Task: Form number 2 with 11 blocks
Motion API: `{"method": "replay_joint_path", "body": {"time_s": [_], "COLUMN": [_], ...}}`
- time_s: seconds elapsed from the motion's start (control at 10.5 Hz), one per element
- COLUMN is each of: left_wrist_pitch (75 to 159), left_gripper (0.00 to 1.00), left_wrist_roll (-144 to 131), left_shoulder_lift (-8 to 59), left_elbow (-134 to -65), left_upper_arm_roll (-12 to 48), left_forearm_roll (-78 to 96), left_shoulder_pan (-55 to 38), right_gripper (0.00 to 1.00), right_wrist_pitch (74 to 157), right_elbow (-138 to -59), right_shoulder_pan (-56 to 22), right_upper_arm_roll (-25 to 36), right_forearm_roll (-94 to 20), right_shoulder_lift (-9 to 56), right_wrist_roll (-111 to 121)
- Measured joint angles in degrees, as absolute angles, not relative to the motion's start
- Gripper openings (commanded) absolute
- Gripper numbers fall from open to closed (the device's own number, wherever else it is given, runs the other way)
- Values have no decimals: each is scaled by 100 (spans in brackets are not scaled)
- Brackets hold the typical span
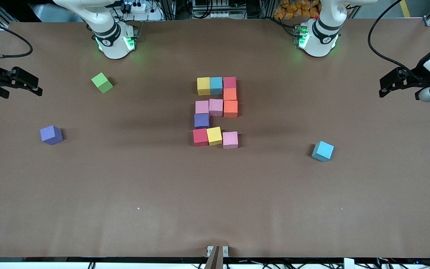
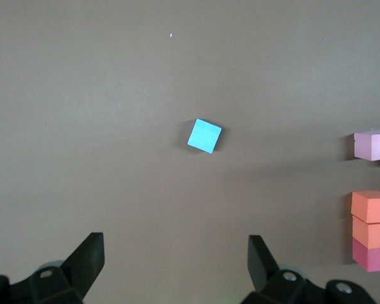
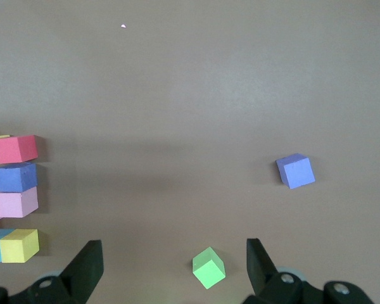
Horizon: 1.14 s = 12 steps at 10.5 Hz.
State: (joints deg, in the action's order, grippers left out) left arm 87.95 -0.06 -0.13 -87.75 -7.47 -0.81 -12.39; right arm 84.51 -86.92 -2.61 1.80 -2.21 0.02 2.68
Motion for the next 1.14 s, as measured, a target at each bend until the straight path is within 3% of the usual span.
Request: {"method": "replay_joint_path", "body": {"time_s": [0.29, 0.57, 1.14], "left_wrist_pitch": [8799, 8806, 8799], "left_gripper": [100, 100, 100], "left_wrist_roll": [-8, -45, -29], "left_shoulder_lift": [-15, -12, -29], "left_elbow": [-8780, -8780, -8735], "left_upper_arm_roll": [-656, -1, 63], "left_forearm_roll": [-132, -143, -145], "left_shoulder_pan": [-1148, -622, -460], "right_gripper": [100, 100, 100], "right_wrist_pitch": [8451, 8423, 8415], "right_elbow": [-8693, -8699, -8744], "right_shoulder_pan": [-399, -414, -409], "right_upper_arm_roll": [129, 131, 142], "right_forearm_roll": [-222, -222, -222], "right_shoulder_lift": [2, 2, 3], "right_wrist_roll": [268, 268, 268]}}
